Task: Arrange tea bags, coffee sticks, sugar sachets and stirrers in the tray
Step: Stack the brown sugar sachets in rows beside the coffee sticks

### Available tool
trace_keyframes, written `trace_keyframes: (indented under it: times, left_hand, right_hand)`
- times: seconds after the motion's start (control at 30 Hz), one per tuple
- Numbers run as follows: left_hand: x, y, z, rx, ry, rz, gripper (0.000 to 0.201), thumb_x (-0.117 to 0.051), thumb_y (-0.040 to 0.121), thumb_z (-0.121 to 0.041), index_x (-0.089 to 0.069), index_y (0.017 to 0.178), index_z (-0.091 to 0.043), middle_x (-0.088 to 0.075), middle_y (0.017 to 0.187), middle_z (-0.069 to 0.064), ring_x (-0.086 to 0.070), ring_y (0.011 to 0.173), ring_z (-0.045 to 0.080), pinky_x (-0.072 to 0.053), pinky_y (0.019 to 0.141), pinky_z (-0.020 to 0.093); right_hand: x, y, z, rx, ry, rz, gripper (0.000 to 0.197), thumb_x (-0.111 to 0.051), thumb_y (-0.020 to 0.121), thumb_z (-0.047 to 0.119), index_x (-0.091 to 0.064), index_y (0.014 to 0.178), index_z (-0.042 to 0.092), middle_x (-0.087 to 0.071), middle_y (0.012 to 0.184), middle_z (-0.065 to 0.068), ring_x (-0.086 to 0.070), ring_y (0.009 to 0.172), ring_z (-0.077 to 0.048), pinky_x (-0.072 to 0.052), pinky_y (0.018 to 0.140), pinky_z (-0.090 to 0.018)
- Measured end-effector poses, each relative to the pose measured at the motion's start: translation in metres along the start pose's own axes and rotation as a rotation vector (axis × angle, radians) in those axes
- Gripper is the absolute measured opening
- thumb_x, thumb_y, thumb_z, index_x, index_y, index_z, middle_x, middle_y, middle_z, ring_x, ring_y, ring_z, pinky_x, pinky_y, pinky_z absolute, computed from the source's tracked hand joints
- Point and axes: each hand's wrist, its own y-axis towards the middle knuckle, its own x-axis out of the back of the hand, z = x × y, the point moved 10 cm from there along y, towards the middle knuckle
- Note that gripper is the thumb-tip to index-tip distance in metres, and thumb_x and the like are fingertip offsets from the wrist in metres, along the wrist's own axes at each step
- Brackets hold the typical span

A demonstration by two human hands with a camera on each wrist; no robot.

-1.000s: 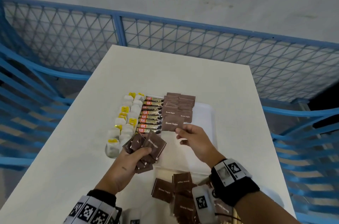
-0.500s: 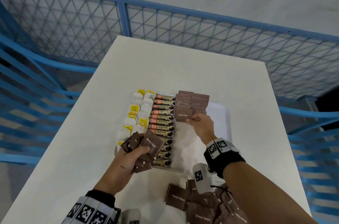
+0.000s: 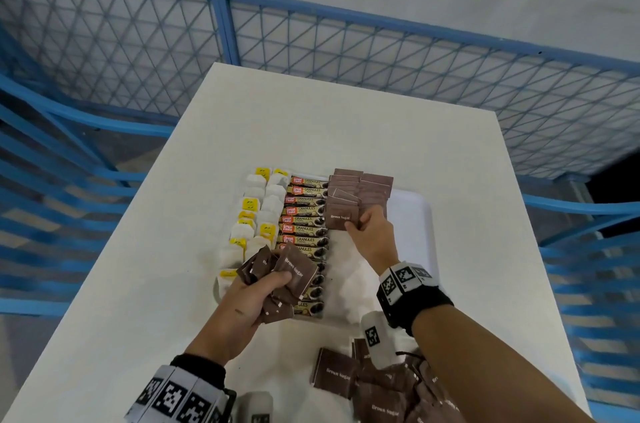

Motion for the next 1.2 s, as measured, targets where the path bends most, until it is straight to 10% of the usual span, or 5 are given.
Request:
trace_keyframes:
  times: [0.33, 0.43, 0.53, 0.9, 1.2]
  left_hand:
    - [-0.01, 0.002, -0.005, -0.015, -0.077, 0.0, 0.022, -0.055, 0.087, -0.001, -0.066, 0.092, -0.02, -0.074, 0.076, 0.0, -0.067, 0.075, 0.02, -0.056, 0.055, 0.031]
    - [-0.015, 0.0, -0.008, -0.029, -0.097, 0.035, 0.021, -0.063, 0.083, -0.003, -0.068, 0.095, -0.019, -0.073, 0.089, 0.008, -0.067, 0.083, 0.023, -0.053, 0.066, 0.036]
    - [-0.022, -0.002, -0.009, -0.034, -0.118, 0.085, 0.026, -0.059, 0.084, -0.004, -0.076, 0.082, -0.023, -0.074, 0.087, 0.006, -0.069, 0.083, 0.021, -0.055, 0.072, 0.04]
    - [-0.013, 0.0, -0.003, 0.006, -0.12, 0.054, 0.03, -0.064, 0.062, 0.001, -0.066, 0.09, -0.01, -0.072, 0.078, 0.012, -0.071, 0.07, 0.025, -0.058, 0.058, 0.04]
    - [-0.014, 0.0, -0.006, -0.014, -0.119, 0.082, 0.029, -0.066, 0.068, 0.006, -0.068, 0.092, -0.01, -0.074, 0.077, 0.011, -0.072, 0.066, 0.023, -0.059, 0.057, 0.036]
  right_hand:
    - [-0.024, -0.089, 0.068, 0.02, 0.352, 0.574, 0.049, -0.034, 0.093, 0.051, -0.055, 0.079, 0.01, -0.053, 0.061, 0.004, -0.048, 0.049, -0.003, -0.036, 0.049, -0.012]
    - [-0.031, -0.105, 0.07, 0.024, 0.462, 0.662, 0.032, -0.055, 0.087, 0.04, -0.052, 0.087, 0.008, -0.052, 0.067, 0.0, -0.047, 0.054, -0.008, -0.037, 0.05, -0.018]
    - [-0.031, -0.106, 0.067, 0.029, 0.508, 0.629, 0.012, -0.064, 0.086, 0.013, -0.053, 0.085, 0.013, -0.055, 0.073, 0.0, -0.051, 0.057, -0.008, -0.042, 0.051, -0.019]
    - [-0.014, -0.074, 0.006, -0.261, 0.823, 0.402, 0.017, -0.057, 0.087, -0.004, -0.052, 0.103, 0.0, -0.066, 0.084, -0.013, -0.066, 0.062, -0.021, -0.056, 0.059, -0.025]
    - [0.033, -0.007, -0.059, -0.296, 0.521, 0.059, 0.01, -0.065, 0.083, -0.002, -0.059, 0.085, 0.006, -0.064, 0.072, -0.007, -0.062, 0.047, -0.007, -0.049, 0.048, -0.016]
